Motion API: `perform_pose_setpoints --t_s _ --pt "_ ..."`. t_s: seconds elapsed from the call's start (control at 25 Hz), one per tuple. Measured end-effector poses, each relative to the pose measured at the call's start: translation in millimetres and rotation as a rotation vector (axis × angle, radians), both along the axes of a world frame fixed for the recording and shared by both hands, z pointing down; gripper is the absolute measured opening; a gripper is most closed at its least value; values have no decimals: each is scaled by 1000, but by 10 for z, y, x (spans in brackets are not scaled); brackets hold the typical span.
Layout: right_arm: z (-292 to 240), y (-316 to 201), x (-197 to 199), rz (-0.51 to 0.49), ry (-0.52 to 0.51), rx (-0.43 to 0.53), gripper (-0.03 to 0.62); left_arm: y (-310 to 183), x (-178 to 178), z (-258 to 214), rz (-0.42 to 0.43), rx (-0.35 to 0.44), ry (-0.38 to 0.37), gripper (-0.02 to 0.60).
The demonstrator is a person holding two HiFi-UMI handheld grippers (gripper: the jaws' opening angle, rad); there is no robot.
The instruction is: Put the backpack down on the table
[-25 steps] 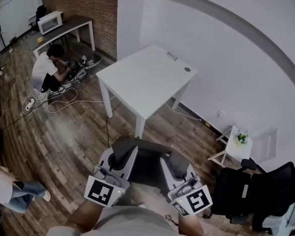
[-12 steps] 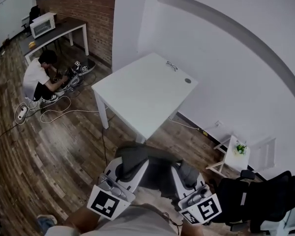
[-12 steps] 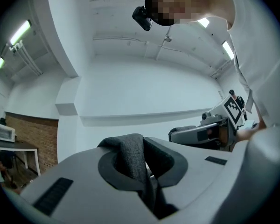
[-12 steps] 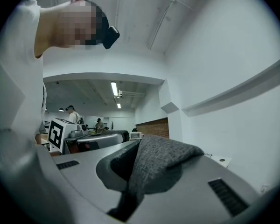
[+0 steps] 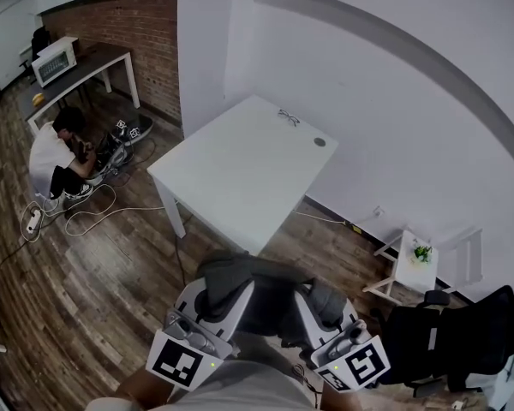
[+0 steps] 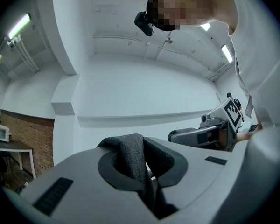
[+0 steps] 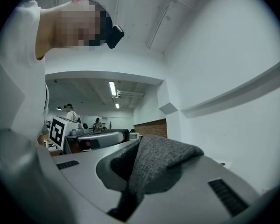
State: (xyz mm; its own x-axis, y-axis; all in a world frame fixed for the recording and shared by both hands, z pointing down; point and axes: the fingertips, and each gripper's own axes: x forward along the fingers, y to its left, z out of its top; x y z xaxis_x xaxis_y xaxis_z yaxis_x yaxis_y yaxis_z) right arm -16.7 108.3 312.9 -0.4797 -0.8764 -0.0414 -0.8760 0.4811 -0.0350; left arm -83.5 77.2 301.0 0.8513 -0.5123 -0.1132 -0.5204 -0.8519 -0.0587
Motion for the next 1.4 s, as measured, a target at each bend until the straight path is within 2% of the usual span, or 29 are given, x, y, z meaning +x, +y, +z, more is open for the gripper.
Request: perform_pose_setpoints --t_s 0.2,0.4,0.68,1.08,1.4 --pt "-172 -187 118 -16 9 26 40 -150 106 -139 -8 15 -9 44" --pt "-255 -341 135 -49 24 52 40 -296 121 -171 -58 22 -7 44" --pt "-304 -625 70 -39 40 56 40 -590 92 -208 -110 41 -6 44" --pt "-733 -1161 190 -17 69 120 40 -1135 244 -642 -155 147 -23 44" --pt "-852 -1569 208 -33 113 135 40 -1518 280 -783 -181 184 5 44"
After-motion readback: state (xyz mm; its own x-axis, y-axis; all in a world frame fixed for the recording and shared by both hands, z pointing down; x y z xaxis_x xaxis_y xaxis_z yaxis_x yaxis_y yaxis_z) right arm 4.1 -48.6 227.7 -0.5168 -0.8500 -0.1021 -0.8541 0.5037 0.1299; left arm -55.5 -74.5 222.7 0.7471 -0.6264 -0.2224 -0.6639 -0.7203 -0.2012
